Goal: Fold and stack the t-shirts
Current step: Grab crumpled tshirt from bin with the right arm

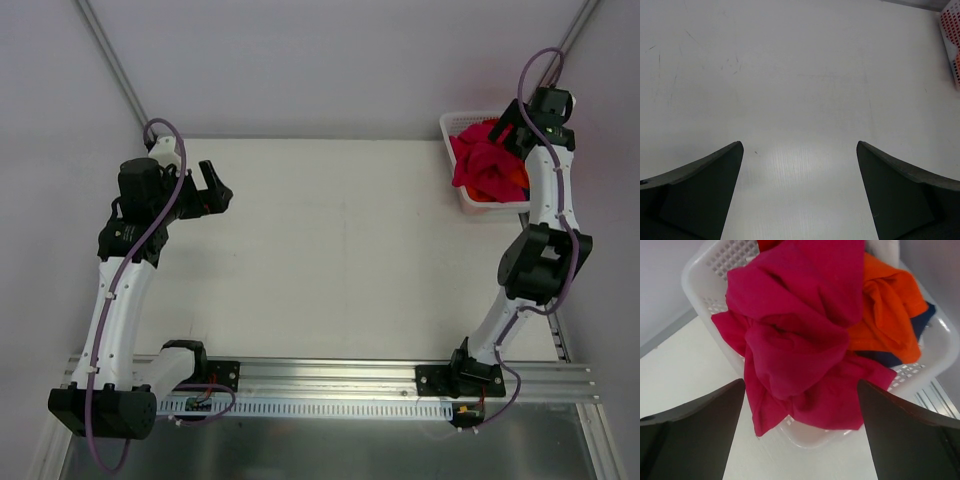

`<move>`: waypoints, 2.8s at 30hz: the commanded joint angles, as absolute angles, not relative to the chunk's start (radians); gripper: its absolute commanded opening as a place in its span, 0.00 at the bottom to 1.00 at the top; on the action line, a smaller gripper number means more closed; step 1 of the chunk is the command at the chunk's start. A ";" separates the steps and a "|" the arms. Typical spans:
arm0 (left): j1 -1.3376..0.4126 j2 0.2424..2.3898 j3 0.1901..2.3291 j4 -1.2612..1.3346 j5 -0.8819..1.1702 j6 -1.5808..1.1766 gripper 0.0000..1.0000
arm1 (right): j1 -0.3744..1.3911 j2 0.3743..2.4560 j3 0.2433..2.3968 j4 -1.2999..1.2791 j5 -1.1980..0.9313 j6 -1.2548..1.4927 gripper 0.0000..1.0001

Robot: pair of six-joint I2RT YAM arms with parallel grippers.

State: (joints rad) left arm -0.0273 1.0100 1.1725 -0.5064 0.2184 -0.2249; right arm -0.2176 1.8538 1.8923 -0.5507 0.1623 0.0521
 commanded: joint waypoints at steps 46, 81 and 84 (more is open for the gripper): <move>-0.038 0.914 1.068 -0.485 0.092 -0.307 0.99 | -0.202 2.175 2.137 -0.529 0.080 -0.014 0.31; -0.038 0.977 1.049 -0.473 0.204 -0.267 0.99 | -0.198 1.899 2.387 -0.302 0.113 -0.087 0.00; -0.038 0.976 1.042 -0.465 0.218 -0.262 0.99 | -0.198 1.861 2.433 -0.230 0.083 -0.068 0.00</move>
